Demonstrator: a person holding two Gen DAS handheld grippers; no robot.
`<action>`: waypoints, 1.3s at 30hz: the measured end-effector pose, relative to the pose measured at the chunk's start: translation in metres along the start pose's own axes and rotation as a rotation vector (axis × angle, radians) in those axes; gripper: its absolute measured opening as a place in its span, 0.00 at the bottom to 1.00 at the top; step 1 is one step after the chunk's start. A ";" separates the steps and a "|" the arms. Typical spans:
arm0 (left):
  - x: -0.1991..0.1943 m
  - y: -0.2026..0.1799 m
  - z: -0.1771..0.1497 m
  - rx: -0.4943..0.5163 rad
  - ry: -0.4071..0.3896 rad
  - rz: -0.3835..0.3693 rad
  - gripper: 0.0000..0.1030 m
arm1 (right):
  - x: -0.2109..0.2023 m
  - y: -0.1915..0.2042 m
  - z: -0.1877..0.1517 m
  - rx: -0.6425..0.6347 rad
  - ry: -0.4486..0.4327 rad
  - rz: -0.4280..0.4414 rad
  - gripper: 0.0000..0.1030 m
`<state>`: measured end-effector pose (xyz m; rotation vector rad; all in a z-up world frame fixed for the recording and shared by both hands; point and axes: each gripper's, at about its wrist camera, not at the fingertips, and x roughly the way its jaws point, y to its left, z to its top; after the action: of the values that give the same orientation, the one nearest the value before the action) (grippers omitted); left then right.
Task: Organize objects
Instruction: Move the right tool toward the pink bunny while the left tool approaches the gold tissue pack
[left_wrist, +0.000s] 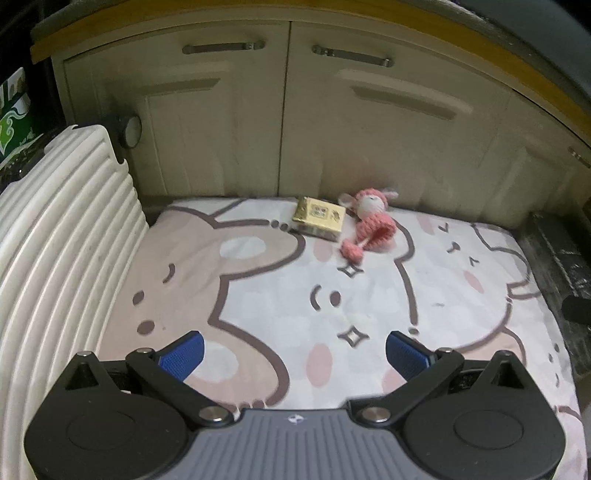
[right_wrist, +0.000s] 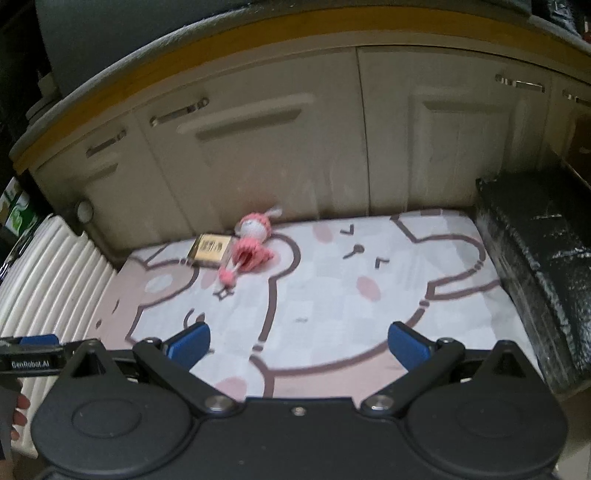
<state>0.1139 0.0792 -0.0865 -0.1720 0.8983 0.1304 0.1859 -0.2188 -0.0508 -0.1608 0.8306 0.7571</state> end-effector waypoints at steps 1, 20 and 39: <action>0.003 0.001 0.002 0.000 -0.008 0.000 1.00 | 0.003 -0.001 0.002 -0.002 -0.007 0.002 1.00; 0.059 -0.011 0.025 0.097 -0.080 -0.017 1.00 | 0.093 0.013 0.034 -0.089 -0.085 0.011 1.00; 0.142 -0.024 0.067 0.161 -0.092 -0.033 1.00 | 0.186 0.031 0.064 -0.132 -0.083 0.064 1.00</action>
<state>0.2572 0.0751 -0.1551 -0.0302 0.8100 0.0347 0.2847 -0.0685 -0.1364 -0.2199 0.7101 0.8735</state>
